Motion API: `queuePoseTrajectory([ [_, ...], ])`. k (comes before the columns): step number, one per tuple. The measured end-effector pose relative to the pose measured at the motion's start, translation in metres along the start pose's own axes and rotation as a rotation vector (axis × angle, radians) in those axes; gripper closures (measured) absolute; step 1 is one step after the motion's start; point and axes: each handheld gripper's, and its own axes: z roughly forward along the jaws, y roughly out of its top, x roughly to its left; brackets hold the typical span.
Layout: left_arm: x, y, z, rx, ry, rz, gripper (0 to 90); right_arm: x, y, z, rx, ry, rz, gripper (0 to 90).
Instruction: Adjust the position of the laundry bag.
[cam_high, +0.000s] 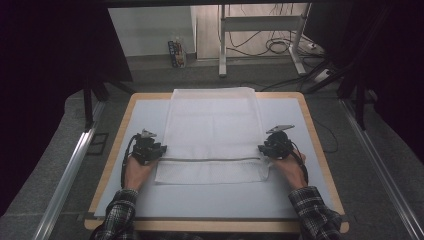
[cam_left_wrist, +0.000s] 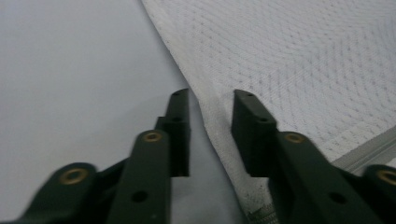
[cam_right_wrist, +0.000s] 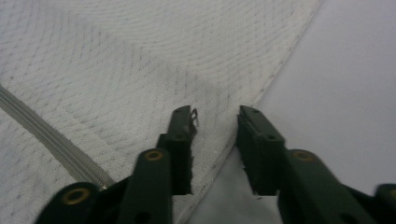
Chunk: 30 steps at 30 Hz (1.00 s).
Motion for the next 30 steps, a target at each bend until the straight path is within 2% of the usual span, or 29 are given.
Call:
queuePoseTrajectory([
  [3,0.000,0.000,0.000,0.003,-0.033,-0.044,80.2,0.000,0.000,0.000,0.000,0.005,-0.003,77.9],
  [5,-0.002,0.001,0.000,0.009,-0.041,-0.036,87.8,0.002,0.000,0.000,0.003,0.008,-0.013,84.7],
  [8,-0.003,0.002,0.000,0.015,-0.038,-0.029,89.1,0.008,0.002,0.000,0.013,-0.016,-0.058,86.9],
  [12,-0.001,0.002,0.000,0.009,-0.061,-0.056,89.5,0.011,0.003,-0.001,0.019,-0.029,-0.086,87.3],
  [17,-0.004,0.003,-0.004,0.015,-0.063,-0.031,89.4,0.012,0.004,-0.008,0.009,-0.034,-0.106,87.3],
  [22,-0.008,0.002,-0.009,0.037,-0.101,-0.012,89.4,0.012,0.001,-0.014,0.011,-0.034,-0.120,87.3],
  [26,-0.010,0.000,-0.014,0.035,-0.135,-0.009,89.4,0.014,-0.003,-0.020,0.012,-0.030,-0.138,87.2],
  [30,-0.012,-0.004,-0.020,0.038,-0.144,0.008,89.3,0.015,-0.007,-0.027,0.006,-0.009,-0.142,87.2],
])
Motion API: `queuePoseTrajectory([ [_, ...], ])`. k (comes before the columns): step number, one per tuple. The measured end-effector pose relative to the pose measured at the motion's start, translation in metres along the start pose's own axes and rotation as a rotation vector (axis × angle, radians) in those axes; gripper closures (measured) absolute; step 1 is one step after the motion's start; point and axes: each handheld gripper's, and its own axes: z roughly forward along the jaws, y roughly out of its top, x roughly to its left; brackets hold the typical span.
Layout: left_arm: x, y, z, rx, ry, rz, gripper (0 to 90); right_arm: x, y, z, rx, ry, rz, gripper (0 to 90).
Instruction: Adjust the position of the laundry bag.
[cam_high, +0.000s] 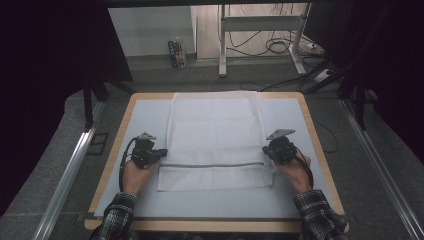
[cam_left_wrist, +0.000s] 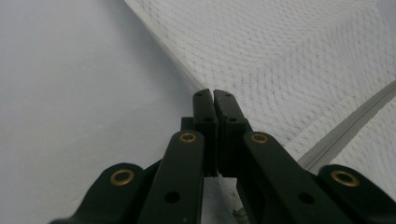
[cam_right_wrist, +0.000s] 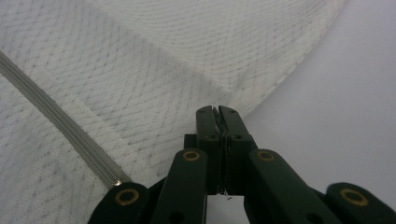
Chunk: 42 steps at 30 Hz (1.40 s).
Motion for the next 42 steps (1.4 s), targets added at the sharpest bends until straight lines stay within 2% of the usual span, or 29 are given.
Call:
queuePoseTrajectory([
  [11,-0.017,-0.008,-0.012,0.021,-0.001,0.080,89.2,0.003,-0.011,-0.019,-0.001,0.044,0.003,87.3],
  [21,-0.025,-0.014,-0.022,0.014,-0.025,0.087,89.0,0.011,-0.020,-0.032,0.018,0.074,-0.006,87.3],
  [29,-0.036,-0.022,-0.026,0.043,-0.031,0.117,88.9,0.014,-0.032,-0.042,0.029,0.098,0.004,87.3],
  [42,-0.042,-0.032,-0.026,0.089,-0.038,0.123,88.5,0.023,-0.047,-0.050,0.056,0.124,0.005,86.8],
])
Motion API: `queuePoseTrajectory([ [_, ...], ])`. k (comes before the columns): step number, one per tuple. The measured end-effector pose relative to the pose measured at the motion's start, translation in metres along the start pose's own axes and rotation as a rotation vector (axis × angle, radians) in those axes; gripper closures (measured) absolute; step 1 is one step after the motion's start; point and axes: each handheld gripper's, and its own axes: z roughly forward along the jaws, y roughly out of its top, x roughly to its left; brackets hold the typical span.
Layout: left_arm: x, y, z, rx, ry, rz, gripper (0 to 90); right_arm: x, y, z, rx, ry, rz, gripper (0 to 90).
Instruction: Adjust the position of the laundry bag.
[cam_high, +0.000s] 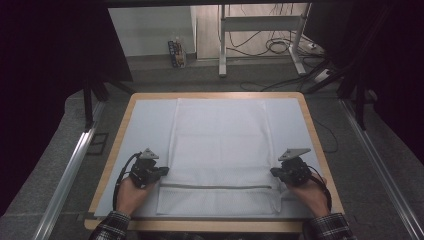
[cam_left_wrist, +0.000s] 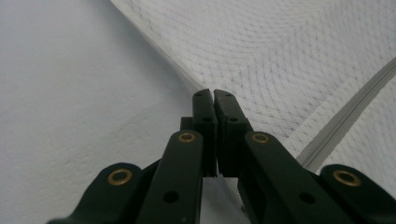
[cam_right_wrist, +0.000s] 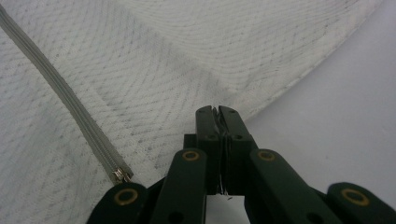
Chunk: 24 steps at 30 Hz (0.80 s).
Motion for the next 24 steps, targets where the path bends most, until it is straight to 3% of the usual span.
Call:
queuePoseTrajectory([
  [7,0.000,0.000,0.000,0.006,0.010,0.014,86.4,0.000,0.000,0.001,-0.001,0.001,-0.001,86.0],
  [12,-0.002,0.001,-0.001,-0.015,0.041,0.016,76.4,0.000,0.000,-0.001,-0.018,-0.006,-0.008,83.0],
  [18,-0.007,-0.003,-0.005,-0.046,0.056,0.012,59.3,0.002,-0.001,-0.003,-0.041,-0.004,-0.010,69.5],
  [24,-0.013,-0.007,-0.006,-0.085,0.074,0.074,39.8,0.005,-0.003,-0.006,-0.060,-0.013,-0.004,49.7],
])
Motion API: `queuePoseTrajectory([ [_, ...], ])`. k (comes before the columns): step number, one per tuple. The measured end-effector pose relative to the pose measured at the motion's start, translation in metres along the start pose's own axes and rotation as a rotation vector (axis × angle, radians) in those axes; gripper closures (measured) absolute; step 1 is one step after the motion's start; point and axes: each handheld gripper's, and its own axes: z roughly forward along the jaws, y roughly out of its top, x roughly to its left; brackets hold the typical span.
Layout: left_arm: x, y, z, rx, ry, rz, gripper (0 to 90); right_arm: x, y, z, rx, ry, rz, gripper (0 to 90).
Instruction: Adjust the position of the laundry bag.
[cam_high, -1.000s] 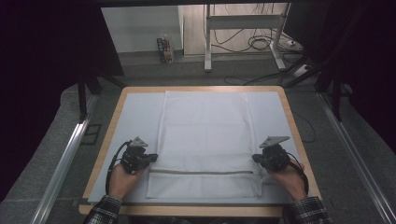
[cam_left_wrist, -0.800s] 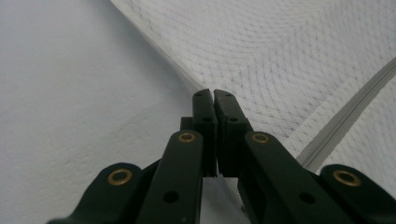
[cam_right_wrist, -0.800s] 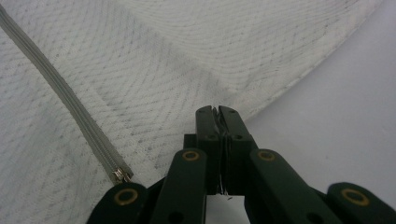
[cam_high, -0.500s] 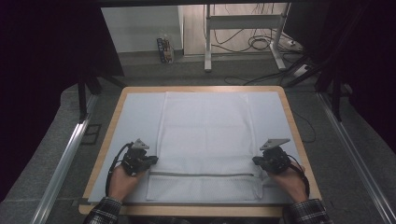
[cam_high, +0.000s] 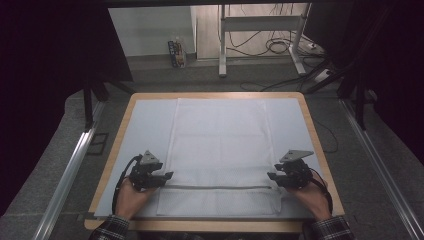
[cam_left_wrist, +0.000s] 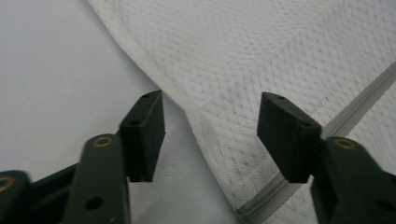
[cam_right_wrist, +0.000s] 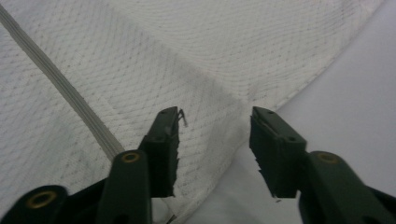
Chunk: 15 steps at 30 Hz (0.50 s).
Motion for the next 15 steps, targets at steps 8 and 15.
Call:
queuePoseTrajectory([
  [8,-0.006,-0.004,-0.006,-0.012,-0.006,-0.003,22.6,0.004,-0.003,-0.004,-0.040,0.002,0.001,25.3],
  [15,-0.013,-0.007,-0.010,-0.009,-0.027,0.009,7.3,0.007,-0.008,-0.011,-0.099,0.025,0.003,12.0],
])
